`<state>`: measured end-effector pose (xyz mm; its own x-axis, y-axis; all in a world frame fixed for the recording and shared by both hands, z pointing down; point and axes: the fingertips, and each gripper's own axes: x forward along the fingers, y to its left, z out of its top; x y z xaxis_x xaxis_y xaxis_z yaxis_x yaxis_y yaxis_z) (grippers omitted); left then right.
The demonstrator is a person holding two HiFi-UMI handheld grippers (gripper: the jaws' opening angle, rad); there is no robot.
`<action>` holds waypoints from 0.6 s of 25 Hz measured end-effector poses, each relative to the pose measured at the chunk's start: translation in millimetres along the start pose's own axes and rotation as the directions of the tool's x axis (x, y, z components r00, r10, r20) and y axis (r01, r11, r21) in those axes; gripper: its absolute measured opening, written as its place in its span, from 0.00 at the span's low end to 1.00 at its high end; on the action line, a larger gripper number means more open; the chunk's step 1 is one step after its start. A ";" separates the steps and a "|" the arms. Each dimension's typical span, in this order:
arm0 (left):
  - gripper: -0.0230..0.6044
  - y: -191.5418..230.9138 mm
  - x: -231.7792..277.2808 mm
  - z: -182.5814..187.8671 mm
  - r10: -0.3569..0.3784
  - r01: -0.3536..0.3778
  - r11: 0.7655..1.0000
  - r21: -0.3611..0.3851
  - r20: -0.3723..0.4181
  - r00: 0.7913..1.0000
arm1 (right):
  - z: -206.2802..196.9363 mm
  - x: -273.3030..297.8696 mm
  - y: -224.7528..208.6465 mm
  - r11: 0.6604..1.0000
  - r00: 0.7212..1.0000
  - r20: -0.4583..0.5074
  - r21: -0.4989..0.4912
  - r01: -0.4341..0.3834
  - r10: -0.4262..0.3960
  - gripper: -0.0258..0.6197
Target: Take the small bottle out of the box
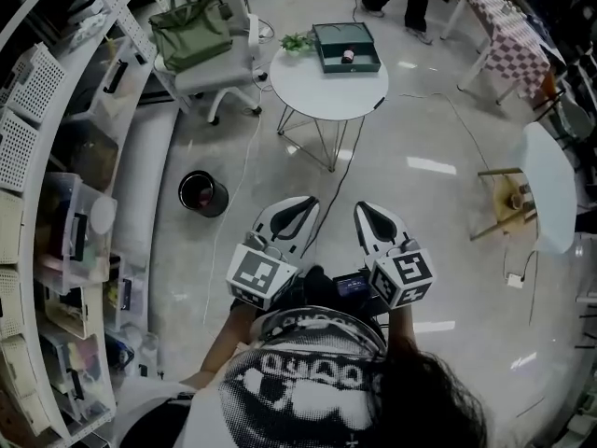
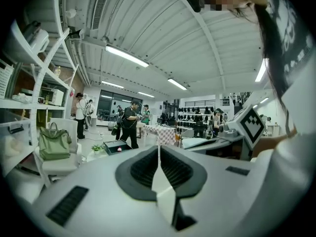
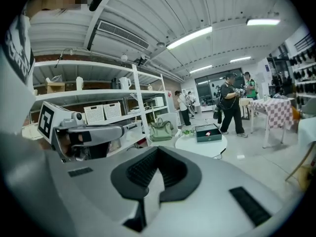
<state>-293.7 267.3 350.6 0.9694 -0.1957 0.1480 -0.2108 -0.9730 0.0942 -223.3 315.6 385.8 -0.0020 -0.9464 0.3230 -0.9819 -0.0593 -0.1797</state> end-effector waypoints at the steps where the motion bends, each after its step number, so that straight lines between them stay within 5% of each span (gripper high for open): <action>1: 0.07 -4.9 4.5 0.6 -0.009 0.009 1.000 0.006 0.002 1.000 | -1.6 -2.0 -5.2 1.000 1.000 0.000 0.004 0.000 0.000 0.04; 15: 0.07 -21.8 54.4 -3.7 -0.069 0.072 0.997 0.029 -0.090 0.994 | -7.6 -5.4 -58.2 0.995 0.999 0.022 0.093 0.036 -0.038 0.04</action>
<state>-236.8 278.3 360.3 0.9664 -0.1163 0.2293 -0.1370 -0.9876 0.0764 -167.6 326.5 401.6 0.0399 -0.9503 0.3087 -0.9594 -0.1227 -0.2538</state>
